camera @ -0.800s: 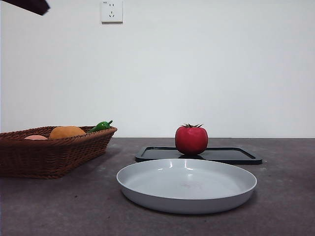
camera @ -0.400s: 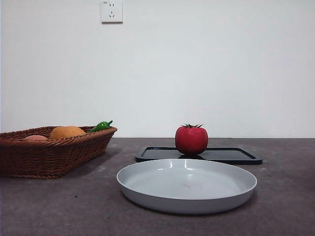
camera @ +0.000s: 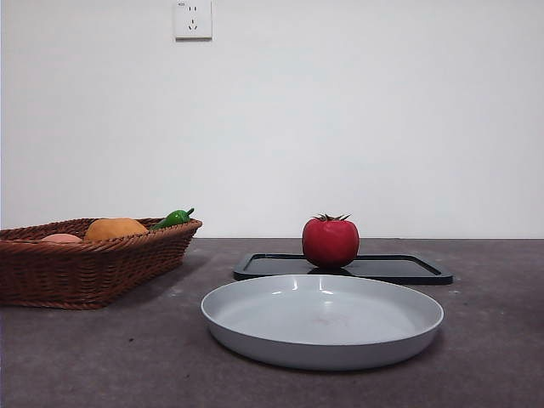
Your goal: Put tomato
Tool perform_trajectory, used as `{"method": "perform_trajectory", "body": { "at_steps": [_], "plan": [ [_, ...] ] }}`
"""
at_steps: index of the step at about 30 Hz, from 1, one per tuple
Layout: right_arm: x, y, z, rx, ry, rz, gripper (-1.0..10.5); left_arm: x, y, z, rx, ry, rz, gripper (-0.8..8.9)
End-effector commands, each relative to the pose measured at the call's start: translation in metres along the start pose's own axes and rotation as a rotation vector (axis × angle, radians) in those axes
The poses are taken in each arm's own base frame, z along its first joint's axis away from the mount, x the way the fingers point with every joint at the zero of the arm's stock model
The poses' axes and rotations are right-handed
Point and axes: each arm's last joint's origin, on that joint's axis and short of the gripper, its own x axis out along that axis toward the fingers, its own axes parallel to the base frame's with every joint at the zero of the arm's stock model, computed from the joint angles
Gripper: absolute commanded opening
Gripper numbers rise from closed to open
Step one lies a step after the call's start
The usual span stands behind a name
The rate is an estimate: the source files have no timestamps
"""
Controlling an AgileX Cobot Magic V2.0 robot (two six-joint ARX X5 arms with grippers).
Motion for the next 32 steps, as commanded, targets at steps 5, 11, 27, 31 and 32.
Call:
{"method": "perform_trajectory", "body": {
  "at_steps": [5, 11, 27, 31, 32],
  "plan": [
    [0.000, 0.001, 0.002, 0.004, -0.008, 0.006, 0.1, -0.003, -0.006, -0.047, -0.066, 0.046, 0.009, 0.08],
    [0.000, 0.001, 0.002, 0.004, -0.008, 0.006, 0.1, -0.003, -0.010, -0.073, -0.089, 0.086, 0.005, 0.08],
    [0.000, 0.001, 0.002, 0.004, -0.009, 0.006, 0.1, -0.006, -0.013, -0.095, -0.098, 0.268, -0.010, 0.08],
    [0.000, 0.001, 0.002, 0.004, -0.009, 0.006, 0.1, -0.006, -0.013, -0.095, -0.098, 0.268, -0.010, 0.08],
    [0.000, 0.001, 0.002, 0.004, -0.009, 0.006, 0.1, -0.006, -0.013, -0.095, -0.098, 0.268, -0.010, 0.08]
  ]
}}
